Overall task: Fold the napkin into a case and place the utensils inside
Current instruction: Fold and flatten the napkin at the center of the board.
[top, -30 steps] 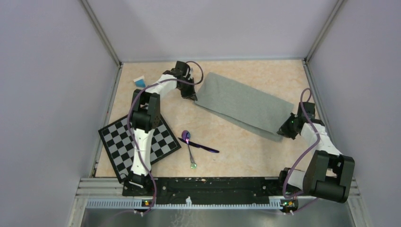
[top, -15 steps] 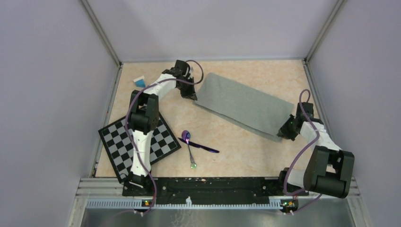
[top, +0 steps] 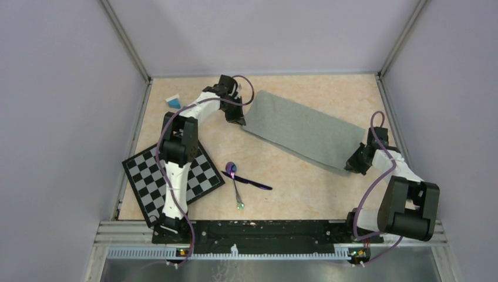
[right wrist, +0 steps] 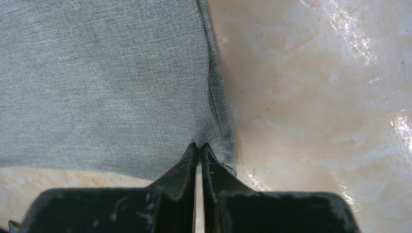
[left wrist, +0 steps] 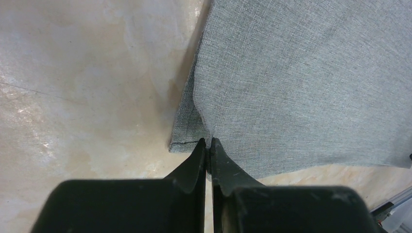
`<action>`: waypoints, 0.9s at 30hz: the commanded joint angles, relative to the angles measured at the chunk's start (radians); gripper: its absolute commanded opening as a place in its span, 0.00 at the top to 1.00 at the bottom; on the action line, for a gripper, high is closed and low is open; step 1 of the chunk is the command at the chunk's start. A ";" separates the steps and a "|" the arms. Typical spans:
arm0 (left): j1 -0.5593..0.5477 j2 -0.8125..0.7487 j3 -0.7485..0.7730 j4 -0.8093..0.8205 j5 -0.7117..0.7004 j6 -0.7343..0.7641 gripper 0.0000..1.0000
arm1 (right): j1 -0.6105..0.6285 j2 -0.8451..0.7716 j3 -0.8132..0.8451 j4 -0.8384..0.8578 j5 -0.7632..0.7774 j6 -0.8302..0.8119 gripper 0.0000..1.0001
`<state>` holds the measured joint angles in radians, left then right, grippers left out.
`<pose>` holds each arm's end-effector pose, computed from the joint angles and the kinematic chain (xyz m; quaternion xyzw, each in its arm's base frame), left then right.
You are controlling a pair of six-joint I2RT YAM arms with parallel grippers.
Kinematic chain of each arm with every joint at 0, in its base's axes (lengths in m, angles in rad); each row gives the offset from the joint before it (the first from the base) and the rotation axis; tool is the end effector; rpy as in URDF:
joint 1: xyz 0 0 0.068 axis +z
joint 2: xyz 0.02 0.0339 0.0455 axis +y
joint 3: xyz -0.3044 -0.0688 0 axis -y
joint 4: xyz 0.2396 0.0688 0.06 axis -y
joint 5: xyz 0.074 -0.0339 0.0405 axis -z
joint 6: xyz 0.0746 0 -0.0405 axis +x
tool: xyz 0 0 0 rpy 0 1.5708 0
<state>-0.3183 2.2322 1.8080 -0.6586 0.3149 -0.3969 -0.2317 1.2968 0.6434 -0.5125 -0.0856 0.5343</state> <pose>0.4847 -0.1840 0.1818 0.0002 0.9591 -0.2260 0.1702 0.2183 -0.0450 0.1722 0.3578 0.9110 0.0717 0.1923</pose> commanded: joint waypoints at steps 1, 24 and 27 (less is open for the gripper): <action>-0.004 -0.031 -0.006 -0.002 -0.036 0.018 0.92 | 0.002 -0.034 0.033 -0.006 0.024 -0.012 1.00; -0.004 -0.017 -0.017 -0.013 -0.044 0.032 0.86 | 0.002 -0.053 0.016 -0.014 0.014 0.007 1.00; -0.004 -0.014 -0.001 -0.025 -0.053 0.037 0.83 | 0.003 -0.062 0.014 -0.017 0.007 0.014 1.00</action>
<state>-0.3237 2.2322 1.7725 -0.6674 0.2901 -0.3874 -0.2317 1.2705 0.6434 -0.5255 -0.0803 0.5358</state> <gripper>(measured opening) 0.152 0.009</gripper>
